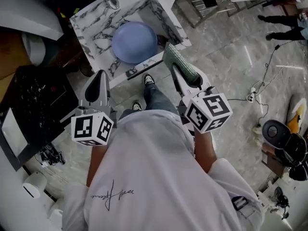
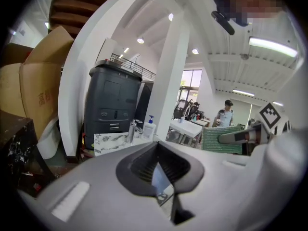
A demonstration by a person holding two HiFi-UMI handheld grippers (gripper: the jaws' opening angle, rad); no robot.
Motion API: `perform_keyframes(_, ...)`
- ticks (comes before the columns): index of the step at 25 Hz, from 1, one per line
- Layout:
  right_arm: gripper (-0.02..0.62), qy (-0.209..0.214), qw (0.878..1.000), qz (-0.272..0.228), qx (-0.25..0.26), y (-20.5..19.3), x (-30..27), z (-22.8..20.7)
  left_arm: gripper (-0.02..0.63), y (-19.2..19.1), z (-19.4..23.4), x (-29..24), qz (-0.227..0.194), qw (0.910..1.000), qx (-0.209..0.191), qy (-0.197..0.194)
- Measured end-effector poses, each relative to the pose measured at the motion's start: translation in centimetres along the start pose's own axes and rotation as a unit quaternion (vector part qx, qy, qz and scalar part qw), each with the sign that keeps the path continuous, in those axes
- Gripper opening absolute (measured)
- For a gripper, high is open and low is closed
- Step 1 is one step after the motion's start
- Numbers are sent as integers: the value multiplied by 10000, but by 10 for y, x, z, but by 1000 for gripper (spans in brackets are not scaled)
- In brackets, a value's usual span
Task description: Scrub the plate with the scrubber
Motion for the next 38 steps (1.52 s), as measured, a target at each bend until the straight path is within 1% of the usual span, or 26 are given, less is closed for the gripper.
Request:
perform_keyframes(5,51,729,9967,-71,358,27,-42,-23,54,12,3,-40,86,9996,38,284)
perform_keyframes(9,52,1162,9915,-119,570,44,-72,-38,54,12,7,-66,214,9980,155,575)
perform_keyframes(15,52,1523,9848,193,813,55,-114,-56,54,0,13,-100,477,9943,377,871)
perform_keyframes(19,55,1765,9781,583,936,47,-138,-56,54,-17,22,-116,734,9909,421,1051)
perform_keyframes(21,55,1863,9747,716,1009,43,-150,-52,54,-27,29,-126,860,9895,466,1068)
perform_keyframes(23,55,1890,9717,865,1120,37,-161,-48,54,-38,37,-138,952,9886,570,1019)
perform_keyframes(25,55,1815,9692,1087,1264,31,-173,-47,54,-49,44,-151,1005,9882,691,928)
perform_keyframes(29,55,1445,9700,1302,1461,25,-195,-49,54,-74,59,-178,1184,9846,1016,784)
perform_keyframes(31,54,1241,9679,1471,1618,19,-204,-51,54,-88,66,-189,1262,9816,1238,728)
perform_keyframes(33,54,1090,9627,1713,1790,10,-215,-52,54,-105,73,-200,1475,9776,1324,708)
perform_keyframes(35,54,1035,9567,1960,1885,1,-227,-52,54,-122,80,-211,1829,9725,1265,693)
perform_keyframes(37,54,1081,9483,2250,1958,-9,-240,-51,54,-138,84,-221,2156,9663,1227,695)
perform_keyframes(38,54,1137,9433,2405,1987,-15,-246,-50,55,-144,87,-224,2254,9636,1250,715)
Point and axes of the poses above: the fingertips, and each gripper's own axes: x backward along the fingers, z to its left, y out of its top, the point moved 7 cm from there along x, backward along the fingers, and after that the axes turned 6 degrees about -x, right-handed, at the moved point
